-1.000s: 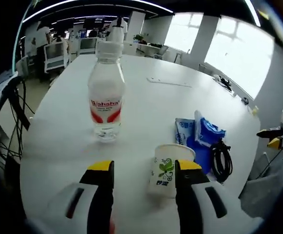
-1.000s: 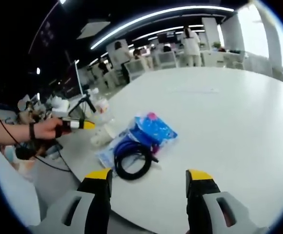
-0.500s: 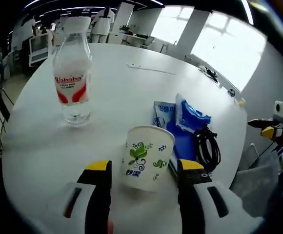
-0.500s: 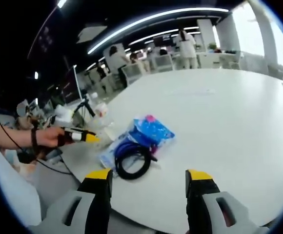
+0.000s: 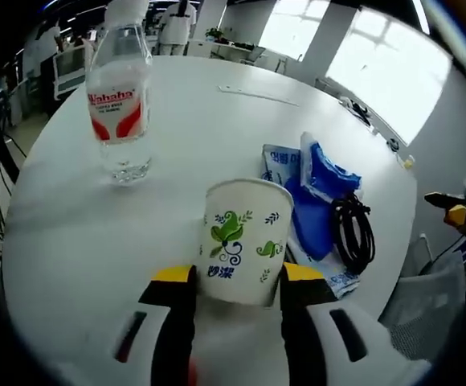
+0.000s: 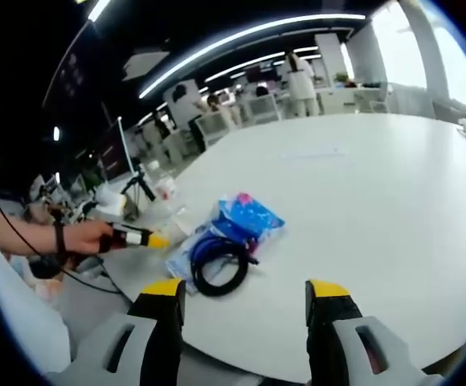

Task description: Arrange the tabletop items into an orderly group along one side of the table until the central work area is clear of visible clutter.

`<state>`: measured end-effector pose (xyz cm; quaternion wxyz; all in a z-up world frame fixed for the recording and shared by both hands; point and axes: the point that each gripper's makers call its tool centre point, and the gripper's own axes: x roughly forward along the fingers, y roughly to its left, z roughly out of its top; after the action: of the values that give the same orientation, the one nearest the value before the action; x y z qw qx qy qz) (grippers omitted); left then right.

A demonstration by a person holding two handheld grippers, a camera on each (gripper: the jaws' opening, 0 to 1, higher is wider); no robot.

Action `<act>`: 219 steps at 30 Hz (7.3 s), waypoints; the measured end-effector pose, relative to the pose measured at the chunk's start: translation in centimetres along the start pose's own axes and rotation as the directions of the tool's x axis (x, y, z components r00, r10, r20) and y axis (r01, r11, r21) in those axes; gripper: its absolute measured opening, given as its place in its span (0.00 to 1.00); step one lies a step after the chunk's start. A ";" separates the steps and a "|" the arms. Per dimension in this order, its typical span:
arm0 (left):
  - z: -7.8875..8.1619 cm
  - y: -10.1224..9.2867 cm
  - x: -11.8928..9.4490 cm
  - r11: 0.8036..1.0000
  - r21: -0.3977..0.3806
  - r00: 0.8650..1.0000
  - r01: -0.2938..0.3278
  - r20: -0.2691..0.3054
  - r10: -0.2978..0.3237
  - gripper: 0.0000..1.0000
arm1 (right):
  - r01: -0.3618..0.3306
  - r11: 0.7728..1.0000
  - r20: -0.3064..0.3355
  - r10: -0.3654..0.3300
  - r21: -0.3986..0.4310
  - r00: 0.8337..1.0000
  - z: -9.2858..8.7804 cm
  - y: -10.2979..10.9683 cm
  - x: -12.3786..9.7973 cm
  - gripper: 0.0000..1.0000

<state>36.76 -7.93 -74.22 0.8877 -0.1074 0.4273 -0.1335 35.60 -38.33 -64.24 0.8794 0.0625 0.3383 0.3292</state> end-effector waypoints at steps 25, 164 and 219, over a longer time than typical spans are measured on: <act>2.7 -7.1 -4.6 0.994 0.082 0.985 0.071 0.150 -0.083 0.37 | -0.231 0.972 -0.031 0.229 -0.050 0.973 1.6 8.1 4.6 0.59; 2.9 -0.3 -10.6 0.995 0.048 0.955 -0.089 0.287 0.071 0.44 | -0.447 0.890 -0.250 0.415 -0.090 0.875 6.0 18.3 22.6 0.00; 2.4 5.0 -11.6 0.989 -0.077 0.934 -0.128 0.327 0.146 0.43 | -0.358 0.733 -0.375 0.152 -0.578 0.915 6.7 19.0 34.1 0.05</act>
<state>32.44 0.74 -65.74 0.9508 -0.1222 0.2819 -0.0397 48.56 -1.66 -71.66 0.7312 -0.2429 0.3252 0.5482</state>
